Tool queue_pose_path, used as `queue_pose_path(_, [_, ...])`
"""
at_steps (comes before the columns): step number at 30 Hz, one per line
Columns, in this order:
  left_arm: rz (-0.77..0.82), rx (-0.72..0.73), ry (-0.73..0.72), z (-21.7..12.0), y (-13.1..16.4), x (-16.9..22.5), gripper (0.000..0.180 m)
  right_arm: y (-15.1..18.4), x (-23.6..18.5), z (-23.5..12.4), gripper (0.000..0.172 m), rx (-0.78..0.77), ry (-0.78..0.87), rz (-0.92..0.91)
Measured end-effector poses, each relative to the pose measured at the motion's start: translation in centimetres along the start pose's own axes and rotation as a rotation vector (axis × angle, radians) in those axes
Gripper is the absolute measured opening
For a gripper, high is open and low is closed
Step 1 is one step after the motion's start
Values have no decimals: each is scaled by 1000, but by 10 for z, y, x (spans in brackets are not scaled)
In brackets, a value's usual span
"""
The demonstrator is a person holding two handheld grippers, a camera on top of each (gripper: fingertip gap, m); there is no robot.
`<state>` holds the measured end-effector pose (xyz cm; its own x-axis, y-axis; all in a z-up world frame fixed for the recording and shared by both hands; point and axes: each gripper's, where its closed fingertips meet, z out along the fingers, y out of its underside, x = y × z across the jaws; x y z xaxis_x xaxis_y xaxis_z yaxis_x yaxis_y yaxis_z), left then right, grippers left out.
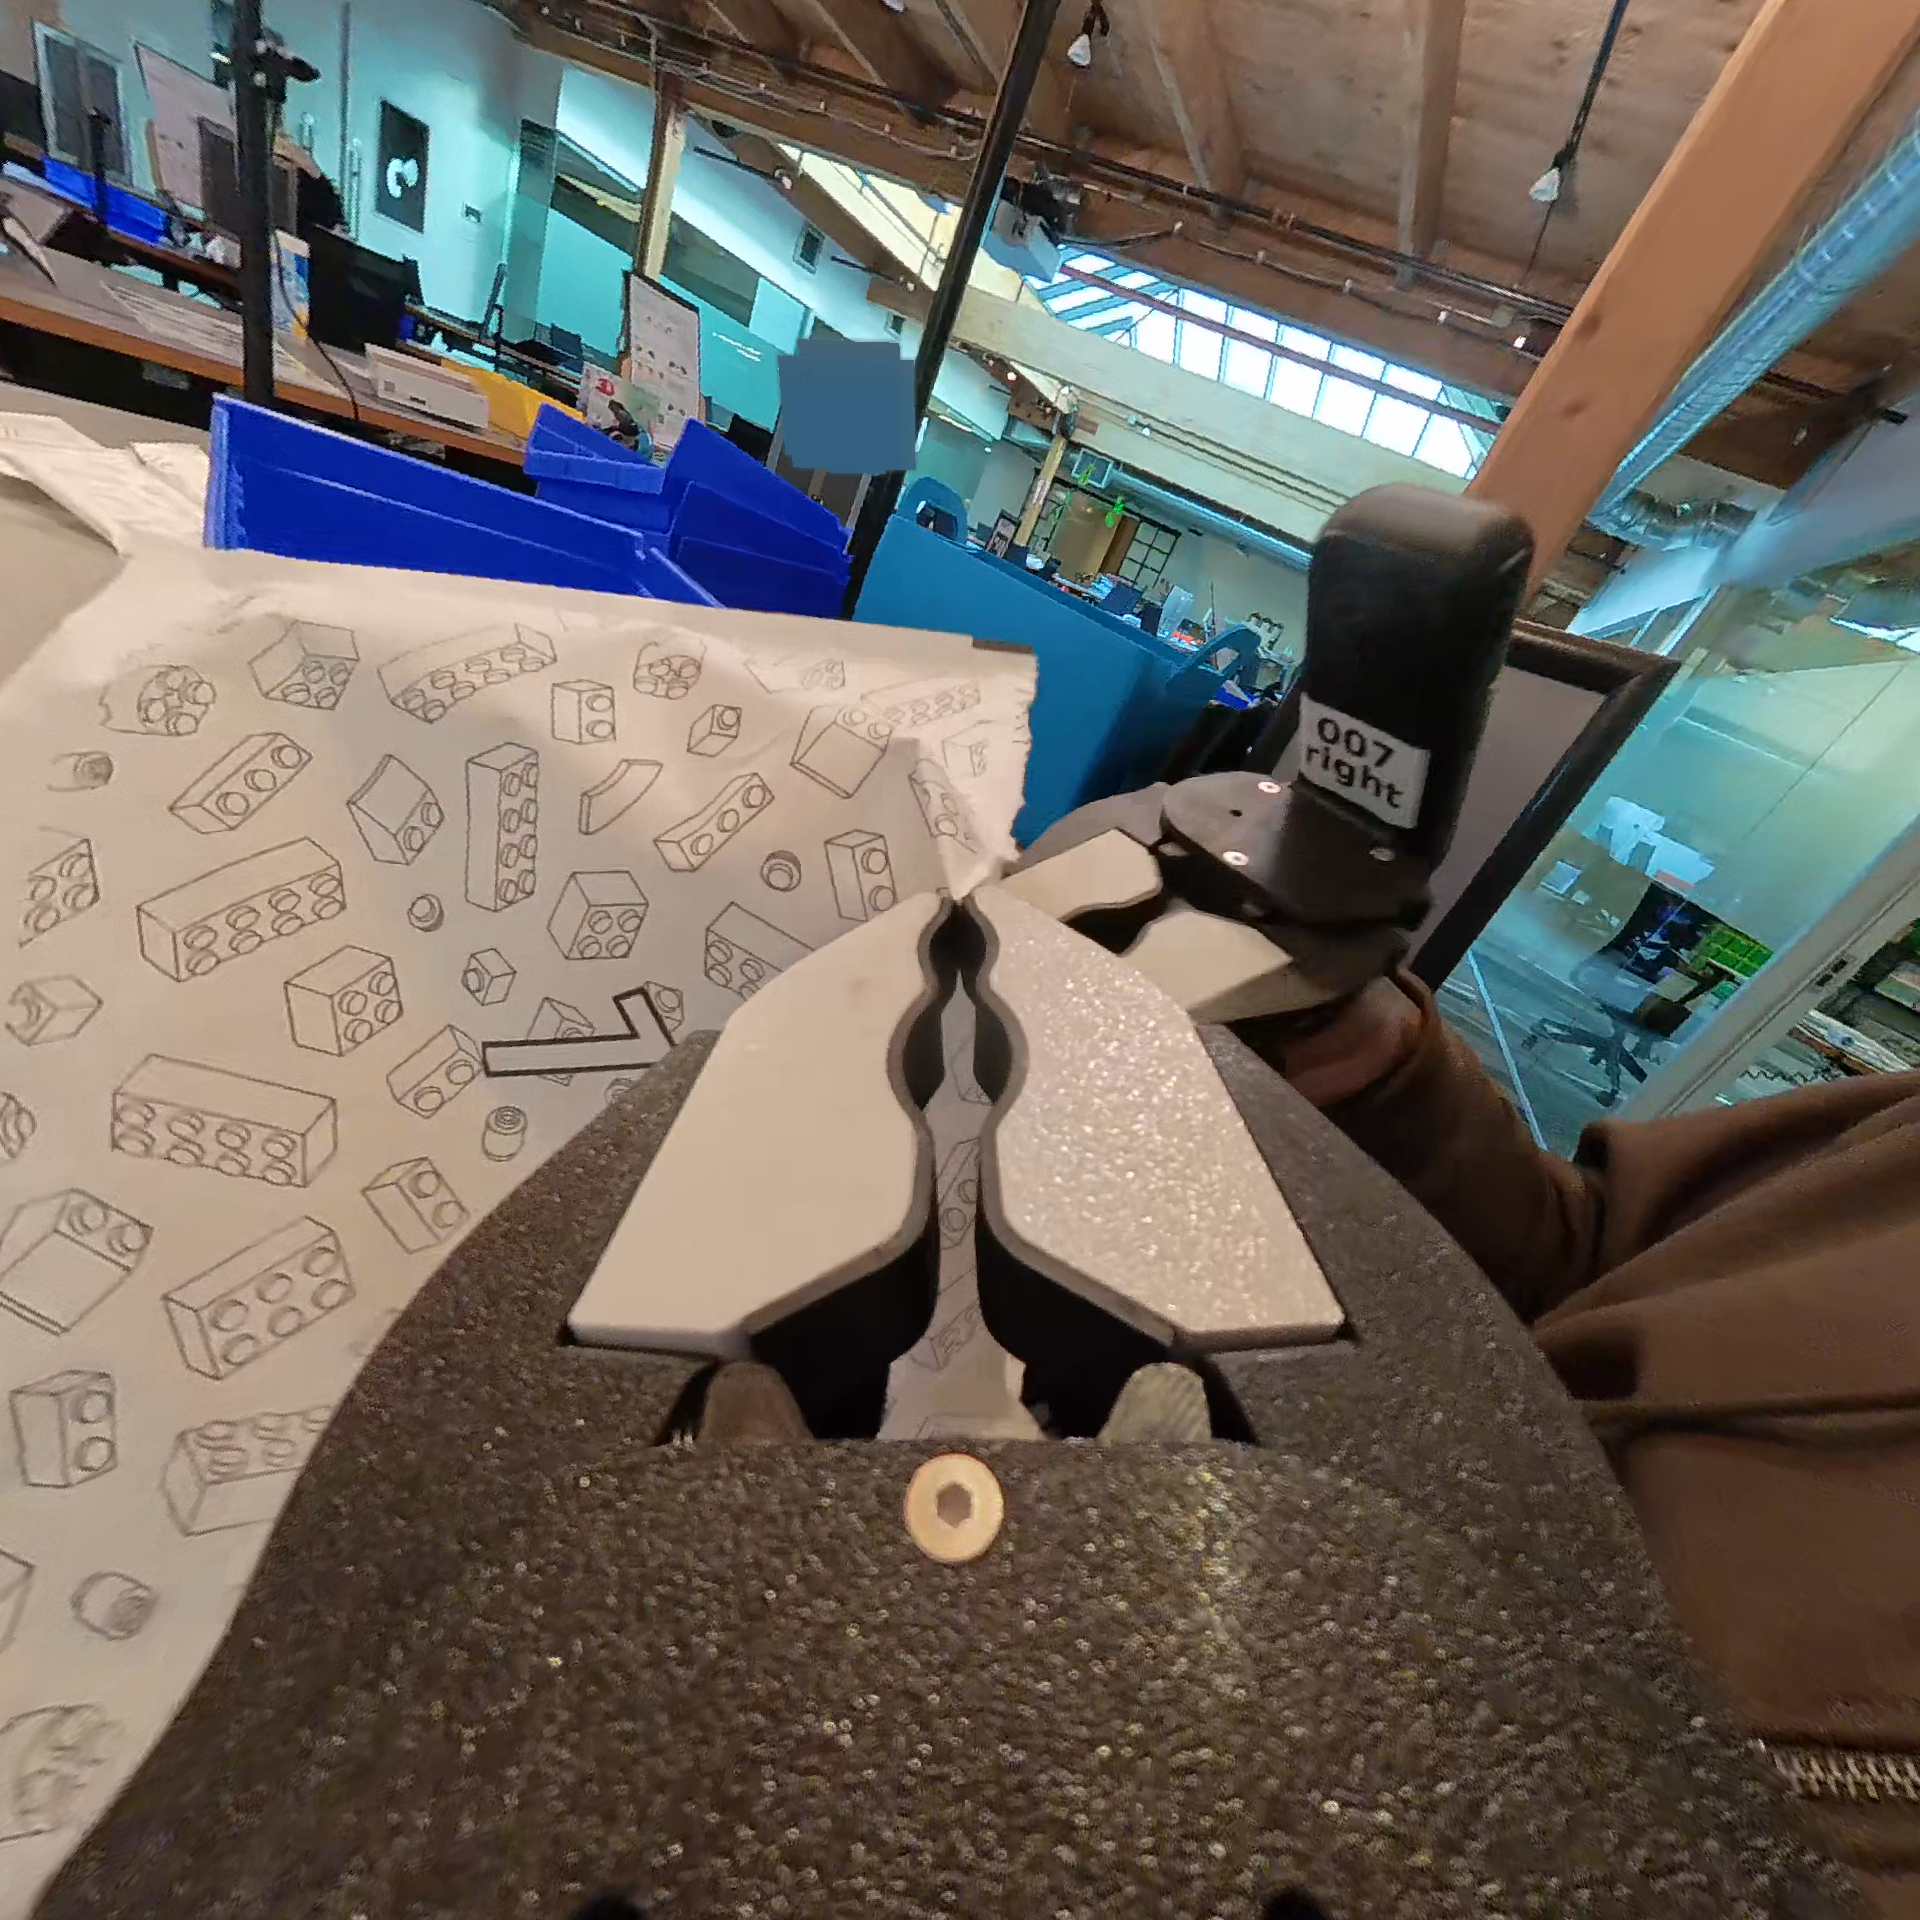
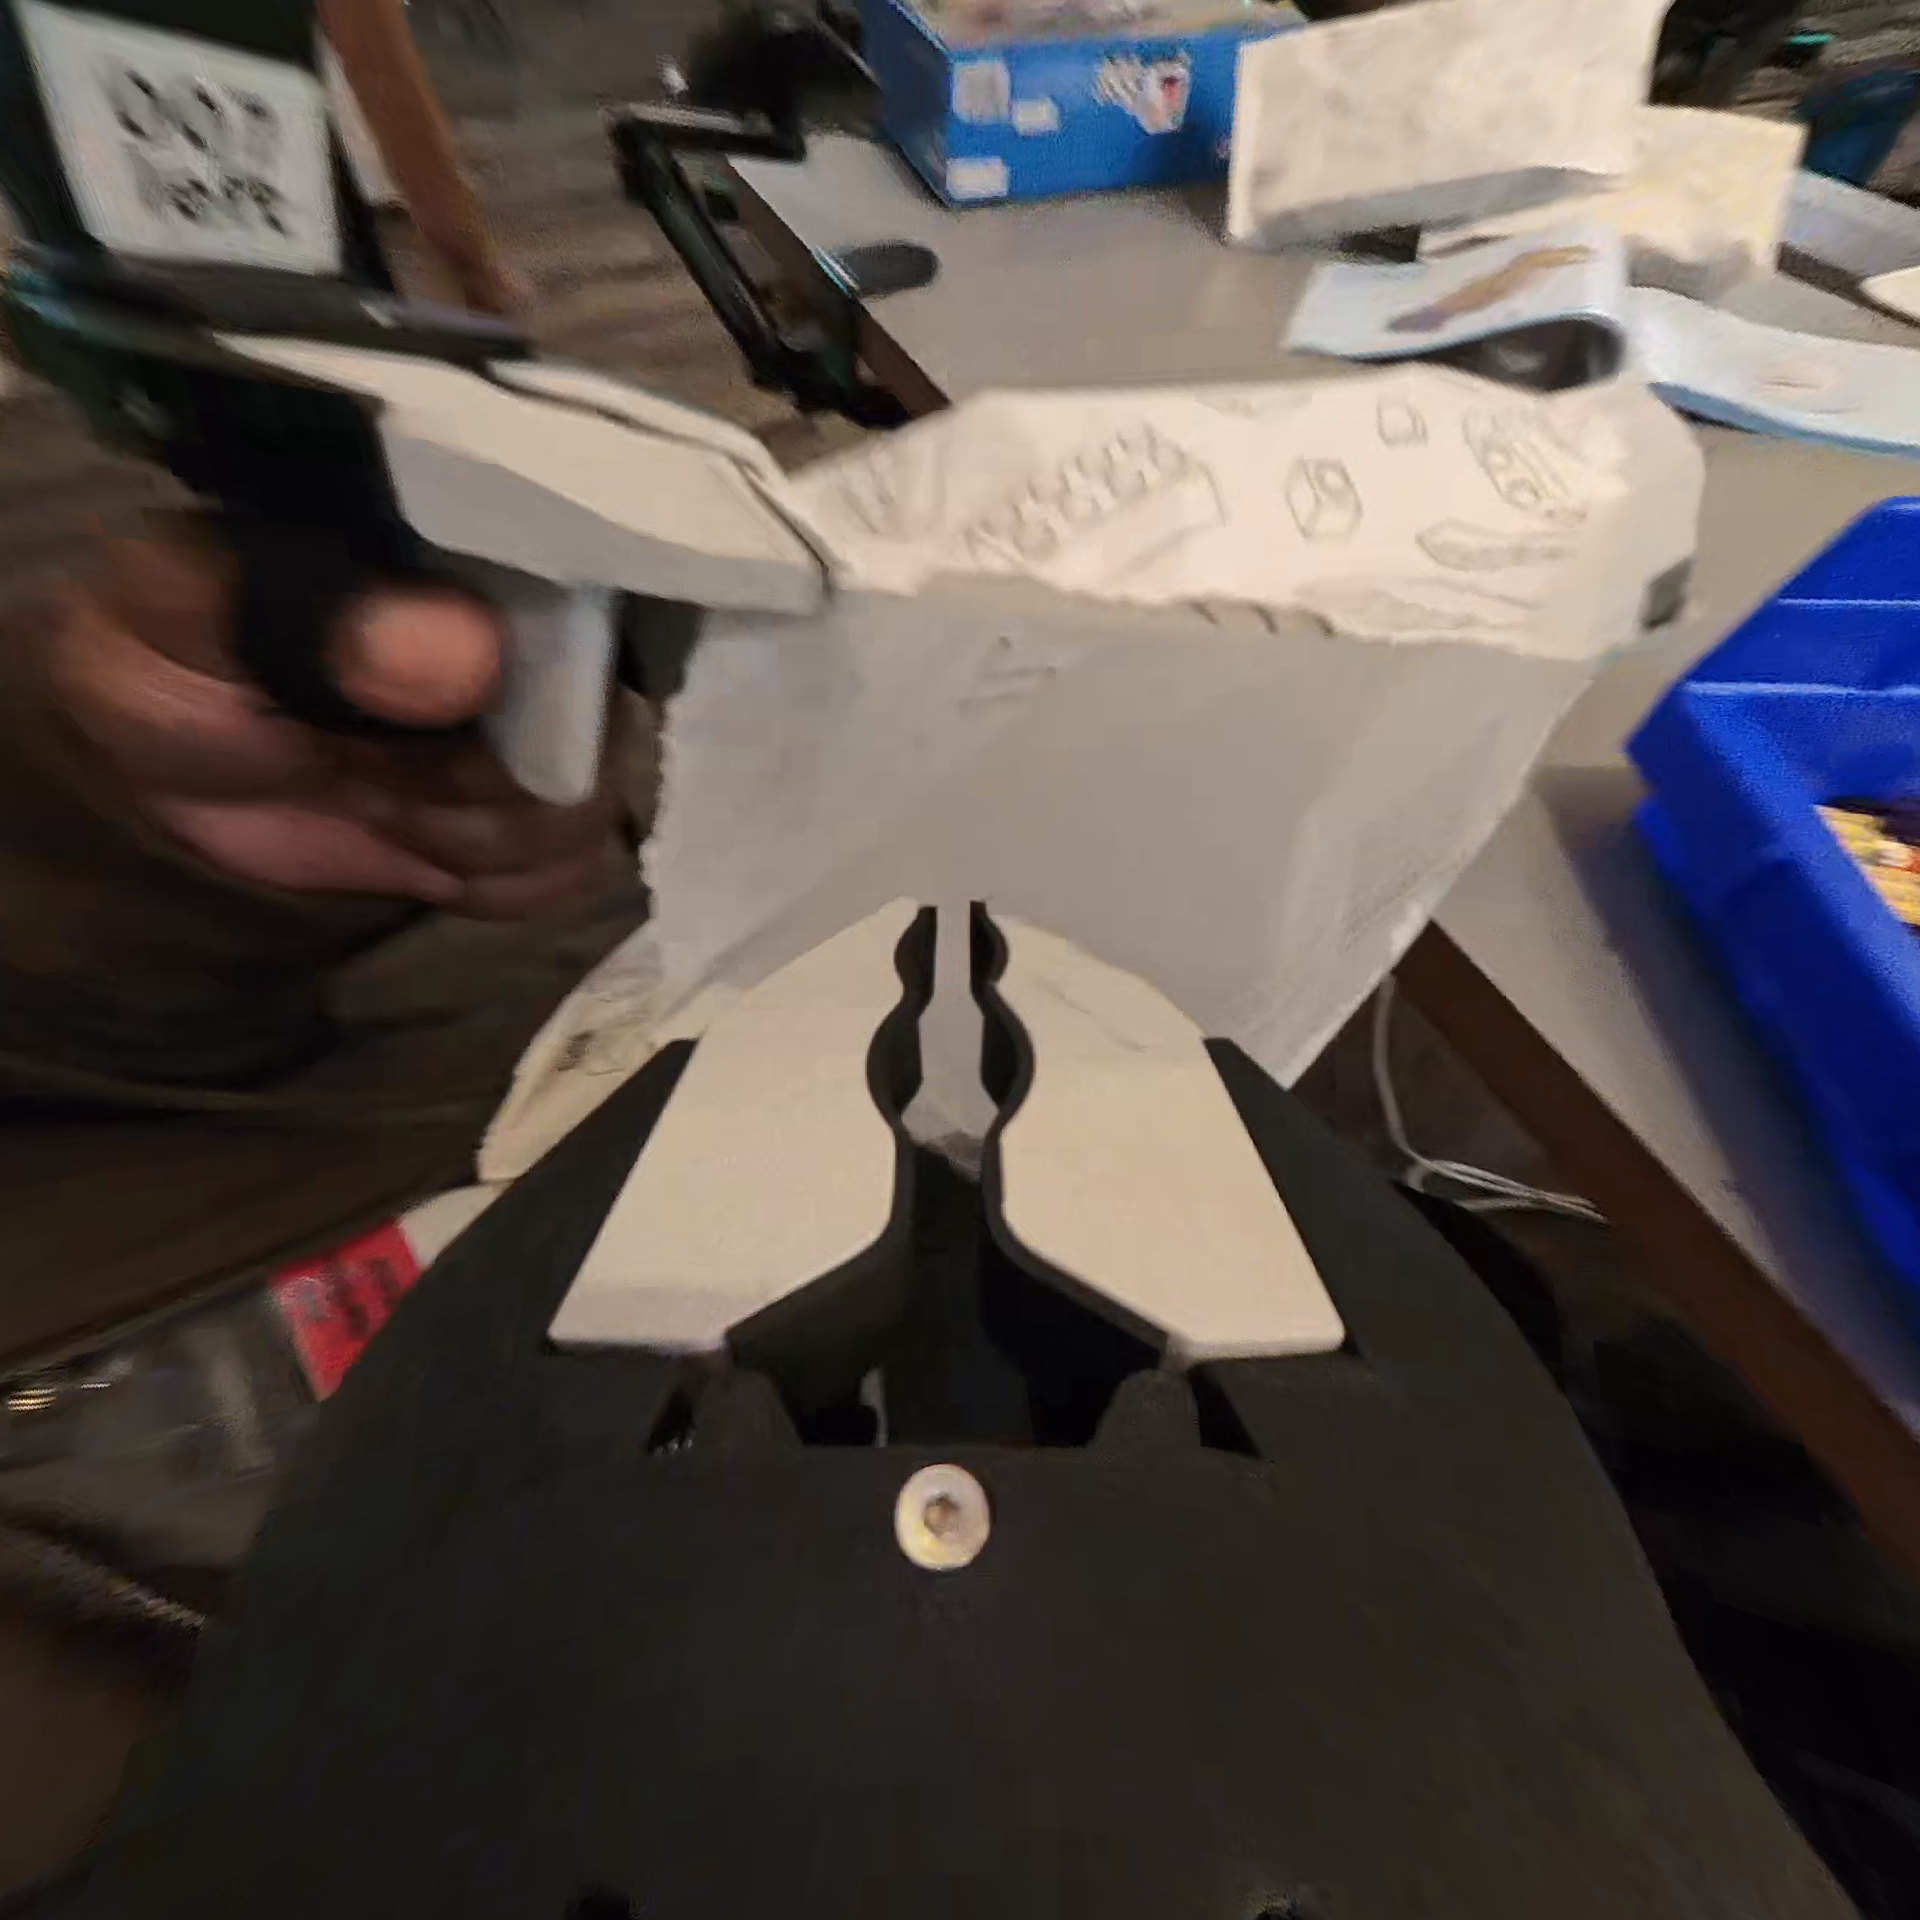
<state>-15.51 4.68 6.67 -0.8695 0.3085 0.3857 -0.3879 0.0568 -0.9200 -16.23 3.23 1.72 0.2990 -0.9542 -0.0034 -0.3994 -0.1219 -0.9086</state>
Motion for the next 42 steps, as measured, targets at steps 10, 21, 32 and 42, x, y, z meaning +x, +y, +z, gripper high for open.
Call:
queue_pose_path(10, [-13,20,-90,7,4,-4,0,0,-54,34,48,8,-121,45])
queue_pose_path(21, [-171,-70,-46,-2,13,-17,0,4,-51,46,63,23,-104,47])
queue_pose_path(32, [-213,20,-60,-6,1,-17,0,4,-21,49,13,-6,21,16])
queue_pose_path(42, [93,166,-406,-89,-36,-86,44,-15,-20,-8,0,170,-301,-52])
